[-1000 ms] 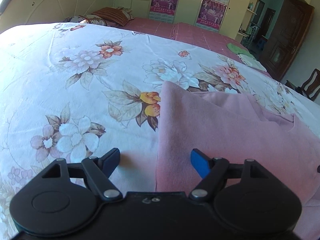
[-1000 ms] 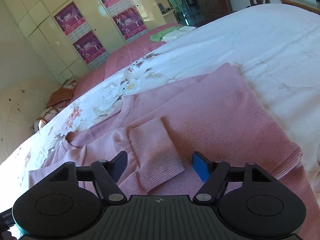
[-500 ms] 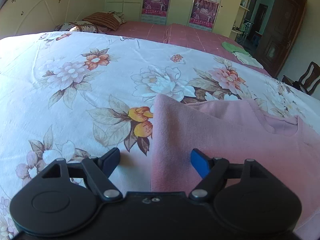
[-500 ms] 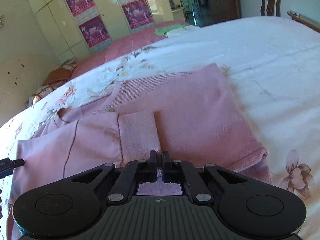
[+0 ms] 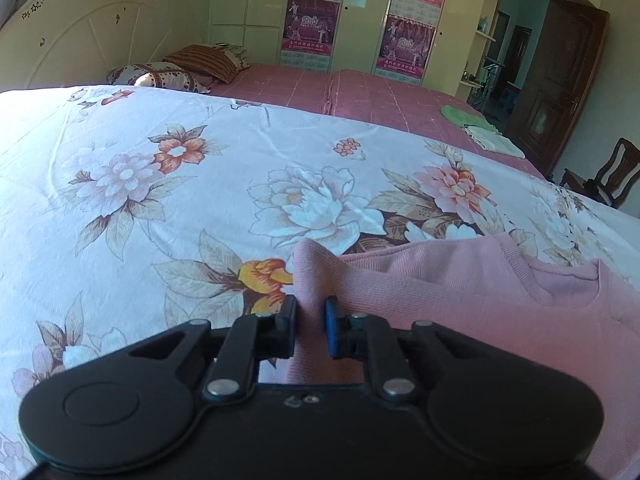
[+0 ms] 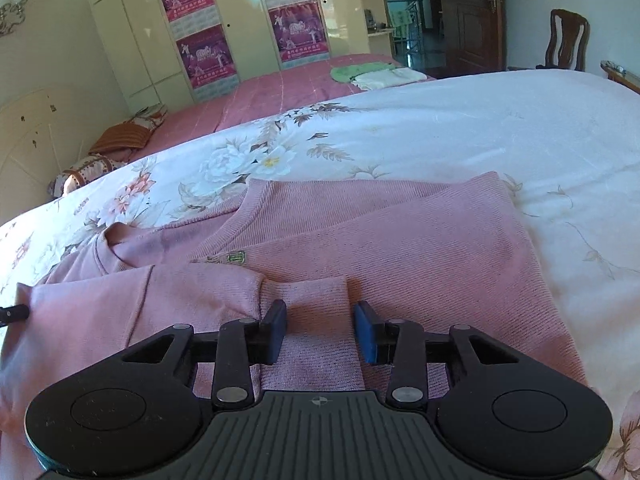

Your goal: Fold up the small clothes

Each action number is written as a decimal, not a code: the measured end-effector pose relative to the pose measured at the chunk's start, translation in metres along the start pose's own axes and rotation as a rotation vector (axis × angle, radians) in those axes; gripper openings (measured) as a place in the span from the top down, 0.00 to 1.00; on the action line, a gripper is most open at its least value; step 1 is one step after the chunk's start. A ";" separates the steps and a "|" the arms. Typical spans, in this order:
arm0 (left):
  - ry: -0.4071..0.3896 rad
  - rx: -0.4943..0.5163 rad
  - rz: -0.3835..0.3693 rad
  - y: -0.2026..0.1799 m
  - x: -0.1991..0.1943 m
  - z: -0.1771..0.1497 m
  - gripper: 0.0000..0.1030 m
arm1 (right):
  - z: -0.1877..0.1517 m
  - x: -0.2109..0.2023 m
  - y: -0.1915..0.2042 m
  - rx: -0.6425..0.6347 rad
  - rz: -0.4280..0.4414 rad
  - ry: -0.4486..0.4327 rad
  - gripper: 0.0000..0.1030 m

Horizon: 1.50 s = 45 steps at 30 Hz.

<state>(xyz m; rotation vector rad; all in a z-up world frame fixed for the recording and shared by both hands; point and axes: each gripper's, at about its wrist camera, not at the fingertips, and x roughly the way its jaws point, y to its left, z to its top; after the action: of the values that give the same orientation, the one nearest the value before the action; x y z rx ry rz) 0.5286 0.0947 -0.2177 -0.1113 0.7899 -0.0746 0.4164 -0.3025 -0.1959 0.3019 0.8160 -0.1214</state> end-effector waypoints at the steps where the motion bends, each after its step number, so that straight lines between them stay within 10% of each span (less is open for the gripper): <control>1: -0.007 -0.013 -0.001 0.001 -0.001 -0.001 0.88 | 0.000 -0.001 0.001 0.005 0.018 0.007 0.94; 9: -0.031 -0.050 0.037 0.007 0.005 0.000 0.90 | -0.005 0.000 -0.004 -0.019 -0.132 -0.062 0.95; 18: -0.075 0.061 -0.006 -0.010 -0.069 -0.022 0.74 | -0.010 -0.045 0.026 -0.088 -0.001 -0.115 0.66; 22: -0.039 0.096 -0.076 -0.032 -0.095 -0.051 0.57 | -0.025 -0.043 0.051 -0.157 0.043 -0.074 0.65; 33: 0.035 0.028 -0.003 -0.021 -0.096 -0.090 0.62 | -0.052 -0.038 0.055 -0.238 0.008 -0.020 0.66; 45: 0.070 0.178 -0.183 -0.112 -0.144 -0.144 0.57 | -0.104 -0.079 0.083 -0.331 0.181 0.050 0.66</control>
<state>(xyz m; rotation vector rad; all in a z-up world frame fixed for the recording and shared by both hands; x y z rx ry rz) 0.3221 -0.0109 -0.2022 -0.0123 0.8385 -0.3229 0.3087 -0.1923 -0.1873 0.0654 0.8392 0.1908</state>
